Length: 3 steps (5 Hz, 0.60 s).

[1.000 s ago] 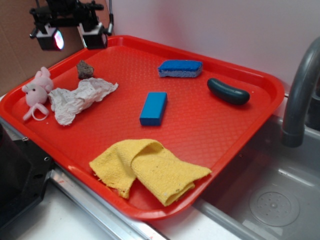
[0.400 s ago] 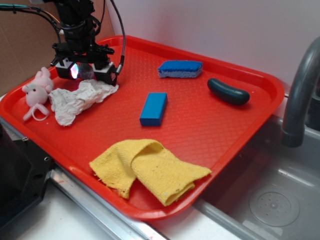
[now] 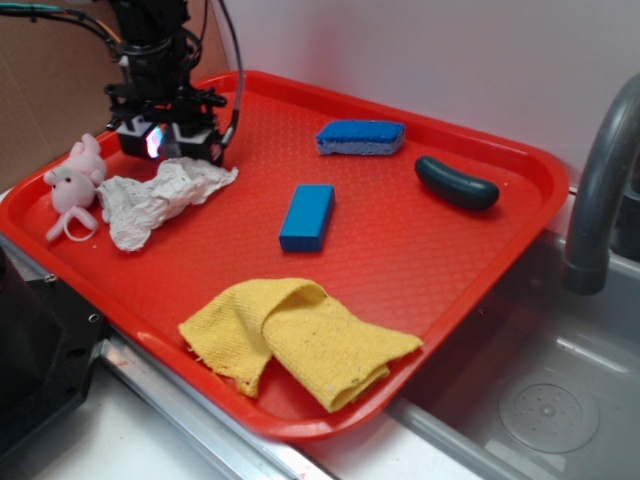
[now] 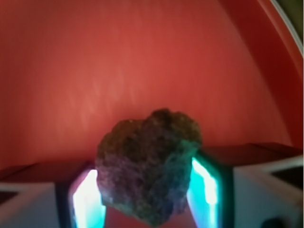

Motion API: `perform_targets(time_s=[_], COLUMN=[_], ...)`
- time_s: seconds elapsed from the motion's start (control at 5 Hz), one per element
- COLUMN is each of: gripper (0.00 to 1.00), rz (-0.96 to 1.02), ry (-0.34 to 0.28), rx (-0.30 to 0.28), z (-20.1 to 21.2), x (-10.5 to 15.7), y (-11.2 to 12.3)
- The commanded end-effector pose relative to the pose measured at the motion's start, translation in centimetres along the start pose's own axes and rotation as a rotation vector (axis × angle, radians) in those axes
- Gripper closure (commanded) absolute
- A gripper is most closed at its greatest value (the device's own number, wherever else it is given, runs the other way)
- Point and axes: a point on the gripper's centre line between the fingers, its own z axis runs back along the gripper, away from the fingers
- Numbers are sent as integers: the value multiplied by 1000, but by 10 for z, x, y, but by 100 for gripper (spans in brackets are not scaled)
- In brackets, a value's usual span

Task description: Grab the rock.

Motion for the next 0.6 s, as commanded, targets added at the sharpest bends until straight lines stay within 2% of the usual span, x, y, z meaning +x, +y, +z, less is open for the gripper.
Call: perform_targets(time_s=[0.0,0.4], gripper=[100,100], rz=[-29,-148], ry=[-139,-147], rx=[-92,-89], z=[109,212], x=[-53,-74], y=[12,-43])
